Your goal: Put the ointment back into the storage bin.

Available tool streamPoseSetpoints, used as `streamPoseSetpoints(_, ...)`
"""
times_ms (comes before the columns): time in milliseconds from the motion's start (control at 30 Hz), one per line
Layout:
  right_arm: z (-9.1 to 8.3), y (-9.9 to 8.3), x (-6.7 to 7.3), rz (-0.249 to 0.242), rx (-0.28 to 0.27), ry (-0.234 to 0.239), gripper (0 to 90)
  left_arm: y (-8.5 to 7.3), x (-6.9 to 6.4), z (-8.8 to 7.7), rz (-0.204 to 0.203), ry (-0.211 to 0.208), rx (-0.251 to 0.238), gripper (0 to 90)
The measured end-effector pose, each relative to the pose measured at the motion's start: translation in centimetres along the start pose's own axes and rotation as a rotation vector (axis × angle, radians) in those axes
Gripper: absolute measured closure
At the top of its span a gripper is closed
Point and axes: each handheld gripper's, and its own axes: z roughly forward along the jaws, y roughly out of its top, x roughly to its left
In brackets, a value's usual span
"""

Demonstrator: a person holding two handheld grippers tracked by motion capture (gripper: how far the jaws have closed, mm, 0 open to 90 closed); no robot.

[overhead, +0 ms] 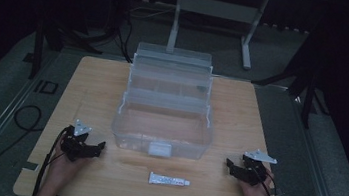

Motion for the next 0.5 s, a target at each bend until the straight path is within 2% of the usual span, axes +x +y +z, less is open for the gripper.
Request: streamPoseSetpoints(500,-0.02,-0.03,0.07,-0.012,0.004,0.013,26.1,0.0,0.0,0.0,0.0,0.0,0.0,14.3)
